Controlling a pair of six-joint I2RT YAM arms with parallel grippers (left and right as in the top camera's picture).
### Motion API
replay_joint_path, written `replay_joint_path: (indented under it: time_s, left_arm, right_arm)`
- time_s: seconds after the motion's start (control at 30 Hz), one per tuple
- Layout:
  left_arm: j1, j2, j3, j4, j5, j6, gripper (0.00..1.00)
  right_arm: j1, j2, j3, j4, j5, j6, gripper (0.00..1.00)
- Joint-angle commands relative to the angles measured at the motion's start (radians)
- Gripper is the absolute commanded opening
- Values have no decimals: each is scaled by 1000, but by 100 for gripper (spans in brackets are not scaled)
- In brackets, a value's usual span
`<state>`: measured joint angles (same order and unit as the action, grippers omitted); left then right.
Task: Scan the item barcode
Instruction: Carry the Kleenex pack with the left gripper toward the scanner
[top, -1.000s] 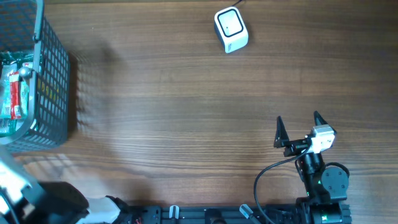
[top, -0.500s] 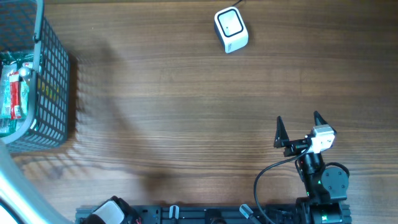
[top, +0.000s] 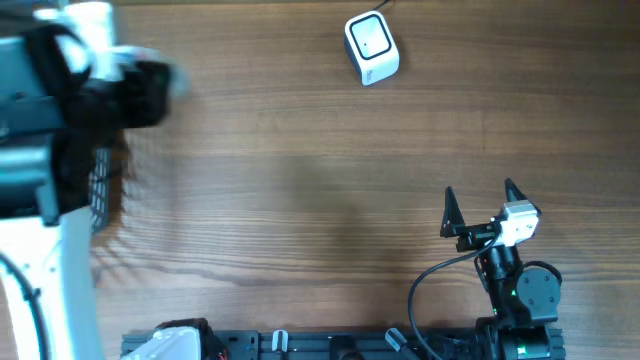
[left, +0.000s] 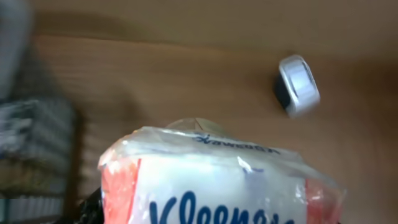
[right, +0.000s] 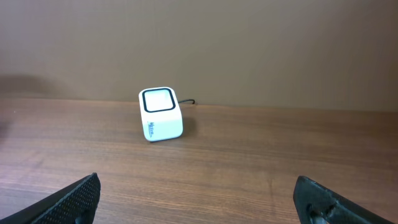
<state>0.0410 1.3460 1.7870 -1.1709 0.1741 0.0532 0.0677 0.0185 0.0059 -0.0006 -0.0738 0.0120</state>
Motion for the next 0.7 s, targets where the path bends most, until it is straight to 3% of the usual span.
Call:
replay_joint_path:
  time_s: [0.0,0.43,0.57,0.67]
  left_arm:
    - [-150,66,18,-44,54,166,50]
    - [-410,348,18,-92,62,283,51]
    - [-464,421,18,-88,61,243,50]
    - [-494,465,18,-52,60,109,49]
  right_arm:
    - [0,-1,-1,2,13,-12,100]
    - [0,-1,-1,2,13,-11,100]
    - [0,-1,-1,2,13,-11,100]
    - [0,-1,-1,2,13,-11,100]
